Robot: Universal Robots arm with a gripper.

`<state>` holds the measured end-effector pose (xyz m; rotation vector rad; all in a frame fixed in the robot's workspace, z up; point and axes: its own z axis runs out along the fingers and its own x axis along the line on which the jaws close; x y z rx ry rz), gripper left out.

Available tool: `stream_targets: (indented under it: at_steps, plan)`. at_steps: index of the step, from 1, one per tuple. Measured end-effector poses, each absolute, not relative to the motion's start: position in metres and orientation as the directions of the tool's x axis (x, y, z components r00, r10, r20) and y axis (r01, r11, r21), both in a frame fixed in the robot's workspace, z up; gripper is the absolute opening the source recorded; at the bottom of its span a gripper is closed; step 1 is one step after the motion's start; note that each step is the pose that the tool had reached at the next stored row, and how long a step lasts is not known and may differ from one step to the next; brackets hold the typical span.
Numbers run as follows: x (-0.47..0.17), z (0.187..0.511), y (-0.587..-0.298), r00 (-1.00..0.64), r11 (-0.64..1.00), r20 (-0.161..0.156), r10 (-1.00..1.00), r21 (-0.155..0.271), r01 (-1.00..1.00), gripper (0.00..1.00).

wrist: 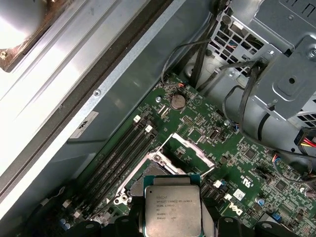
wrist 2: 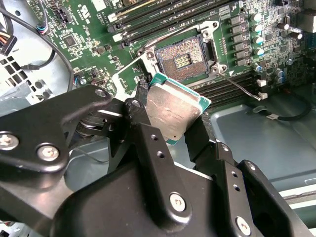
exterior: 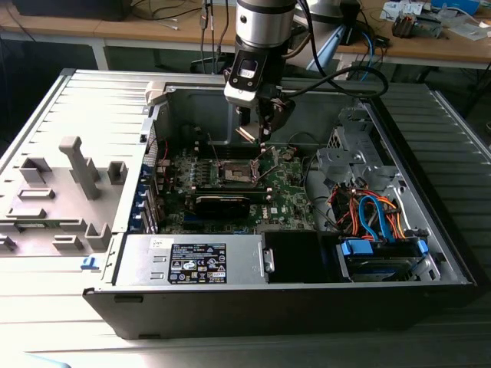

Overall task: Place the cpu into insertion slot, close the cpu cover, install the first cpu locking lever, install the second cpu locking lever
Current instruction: 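Place the cpu into insertion slot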

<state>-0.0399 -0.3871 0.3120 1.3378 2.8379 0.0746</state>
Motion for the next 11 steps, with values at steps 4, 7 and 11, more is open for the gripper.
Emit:
stream_targets:
  at_steps: [4, 7, 11]
  plan:
    - [-0.0399, 0.3119, -0.3871, -0.633, 0.631, 0.017, 0.774, 0.044, 0.774, 0.55]
    - [-0.0399, 0.3119, -0.3871, -0.629, 0.628, 0.017, 0.777, 0.044, 0.777, 0.55]
    - [-0.0399, 0.3118, -0.3871, -0.624, 0.623, 0.017, 0.781, 0.044, 0.781, 0.55]
